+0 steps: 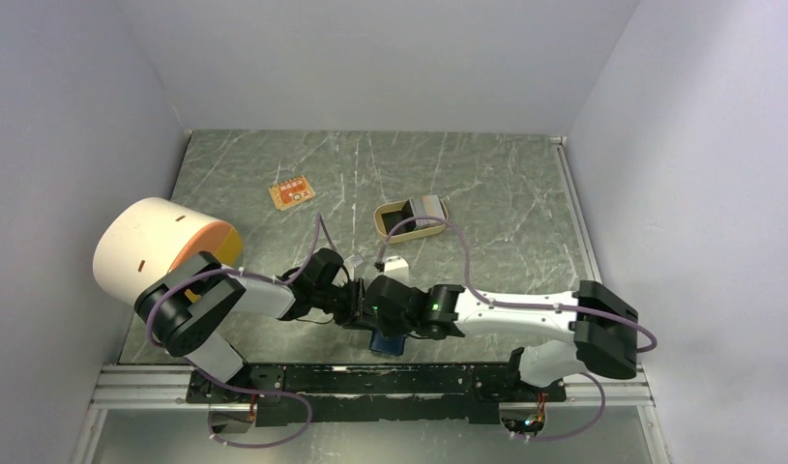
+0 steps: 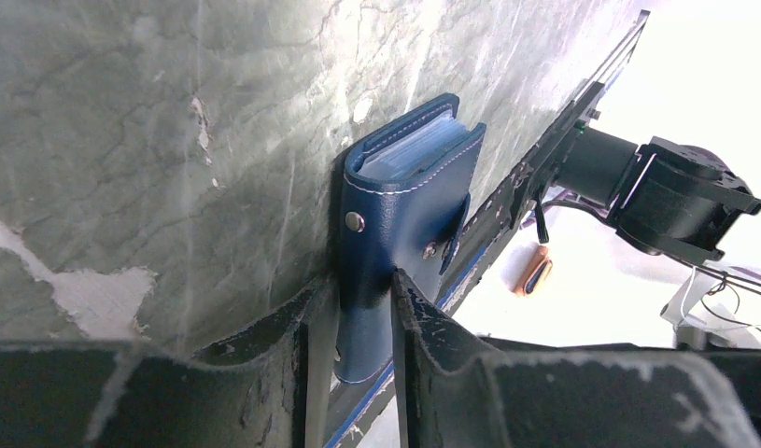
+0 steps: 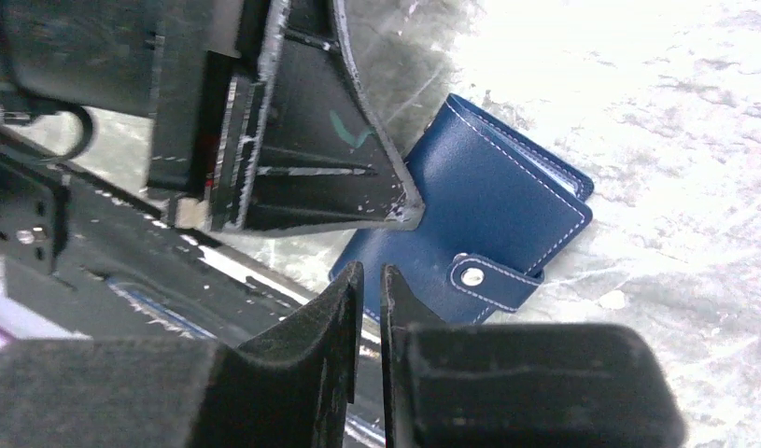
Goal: Put the credit cards into the card holder
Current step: Close the card holder at the center of the board.
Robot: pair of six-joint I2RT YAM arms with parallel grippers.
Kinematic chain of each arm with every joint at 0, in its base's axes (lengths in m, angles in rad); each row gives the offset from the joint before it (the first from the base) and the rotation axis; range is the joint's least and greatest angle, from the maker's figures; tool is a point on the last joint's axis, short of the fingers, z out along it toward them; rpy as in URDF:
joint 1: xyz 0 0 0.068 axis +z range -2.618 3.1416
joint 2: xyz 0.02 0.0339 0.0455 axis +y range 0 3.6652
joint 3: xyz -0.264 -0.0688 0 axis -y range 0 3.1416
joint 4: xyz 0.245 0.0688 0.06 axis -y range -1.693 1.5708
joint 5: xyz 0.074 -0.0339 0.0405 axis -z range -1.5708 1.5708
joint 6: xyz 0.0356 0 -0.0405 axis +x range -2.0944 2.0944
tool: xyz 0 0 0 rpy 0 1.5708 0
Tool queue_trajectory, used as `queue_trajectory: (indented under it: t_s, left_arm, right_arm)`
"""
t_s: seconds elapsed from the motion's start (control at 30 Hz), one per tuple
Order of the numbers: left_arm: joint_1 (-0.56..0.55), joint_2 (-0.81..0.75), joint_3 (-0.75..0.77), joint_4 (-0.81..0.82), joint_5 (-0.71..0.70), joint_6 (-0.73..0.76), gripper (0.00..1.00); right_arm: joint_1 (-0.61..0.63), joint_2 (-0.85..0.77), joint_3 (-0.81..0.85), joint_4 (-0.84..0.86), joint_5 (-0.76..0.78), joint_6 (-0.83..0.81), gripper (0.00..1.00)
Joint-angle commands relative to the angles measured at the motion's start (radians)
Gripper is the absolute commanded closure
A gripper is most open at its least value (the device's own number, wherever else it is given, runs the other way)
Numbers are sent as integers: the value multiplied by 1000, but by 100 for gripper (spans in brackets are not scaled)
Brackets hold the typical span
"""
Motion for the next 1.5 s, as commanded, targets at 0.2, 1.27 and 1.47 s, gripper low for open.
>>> queue_trajectory:
  t_s: [0.2,1.27,1.47]
  left_arm:
    - [-10,11,-13,-25,-24,11,67]
    - [-16,12,-3,-34,-17,14,60]
    - [-15,21,-1,-30,-12,15,61]
  right_arm:
    - [7,-112,-76,-98,118,104,81]
    - [-15,-131,-207,79,100,128,85]
    - [-45,-130,-245,148,35,106,85]
